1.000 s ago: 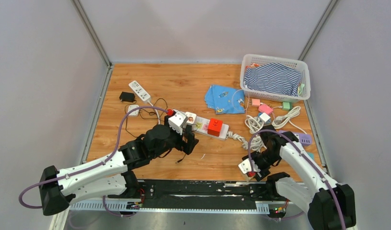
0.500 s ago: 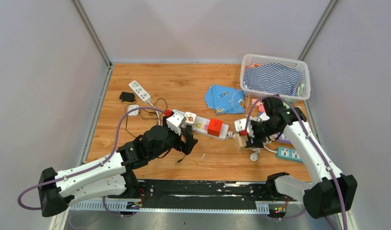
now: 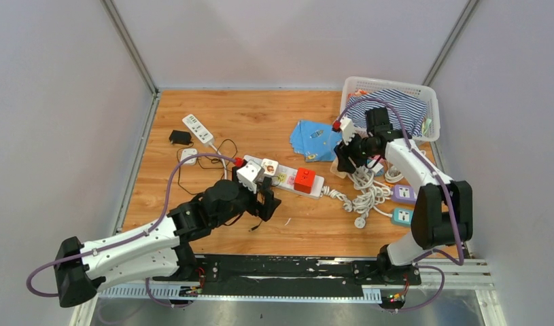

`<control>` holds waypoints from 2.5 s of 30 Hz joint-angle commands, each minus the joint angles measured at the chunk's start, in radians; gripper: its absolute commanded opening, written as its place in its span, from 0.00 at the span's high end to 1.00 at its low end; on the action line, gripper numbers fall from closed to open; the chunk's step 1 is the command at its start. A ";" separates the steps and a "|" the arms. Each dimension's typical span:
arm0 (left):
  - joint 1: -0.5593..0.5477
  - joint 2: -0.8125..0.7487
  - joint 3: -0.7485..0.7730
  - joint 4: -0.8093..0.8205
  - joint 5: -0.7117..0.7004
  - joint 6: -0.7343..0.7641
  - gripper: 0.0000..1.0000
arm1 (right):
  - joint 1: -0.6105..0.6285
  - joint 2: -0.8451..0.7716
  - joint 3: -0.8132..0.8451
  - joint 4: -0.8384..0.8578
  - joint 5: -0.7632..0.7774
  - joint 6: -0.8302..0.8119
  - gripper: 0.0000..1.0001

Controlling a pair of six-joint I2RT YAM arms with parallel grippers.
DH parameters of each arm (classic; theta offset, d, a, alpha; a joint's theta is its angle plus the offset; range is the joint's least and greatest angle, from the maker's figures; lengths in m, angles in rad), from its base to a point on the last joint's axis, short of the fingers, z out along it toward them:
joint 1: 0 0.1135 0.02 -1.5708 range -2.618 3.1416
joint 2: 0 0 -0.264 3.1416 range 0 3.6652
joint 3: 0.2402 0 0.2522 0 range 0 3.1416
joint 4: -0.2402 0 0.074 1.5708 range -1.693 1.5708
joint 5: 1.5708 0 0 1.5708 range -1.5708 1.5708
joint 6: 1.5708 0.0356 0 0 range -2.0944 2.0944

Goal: Pull the plug off the socket
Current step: Place the plug at the center of the board.

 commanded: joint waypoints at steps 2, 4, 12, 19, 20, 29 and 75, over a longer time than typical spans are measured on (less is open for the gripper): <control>0.004 0.035 -0.009 0.067 0.019 -0.013 0.00 | -0.009 0.077 0.010 0.149 0.041 0.218 1.00; 0.004 0.053 -0.003 0.068 0.019 -0.016 0.00 | -0.007 0.107 -0.001 0.184 0.060 0.249 0.99; 0.005 0.137 0.048 0.070 0.026 -0.036 0.00 | 0.026 0.174 -0.035 0.217 0.156 0.261 0.66; 0.004 0.237 0.106 0.070 0.041 -0.043 0.00 | 0.028 0.119 -0.044 0.193 0.135 0.253 0.11; 0.004 0.239 0.107 0.070 0.034 -0.036 0.00 | 0.028 0.095 -0.050 0.193 0.130 0.247 0.02; 0.075 0.232 0.124 0.070 0.051 -0.010 0.00 | 0.027 -0.074 -0.054 0.118 -0.010 0.106 0.00; 0.353 0.762 0.353 0.059 0.136 0.070 0.41 | 0.472 0.091 -0.085 0.237 0.169 0.039 0.22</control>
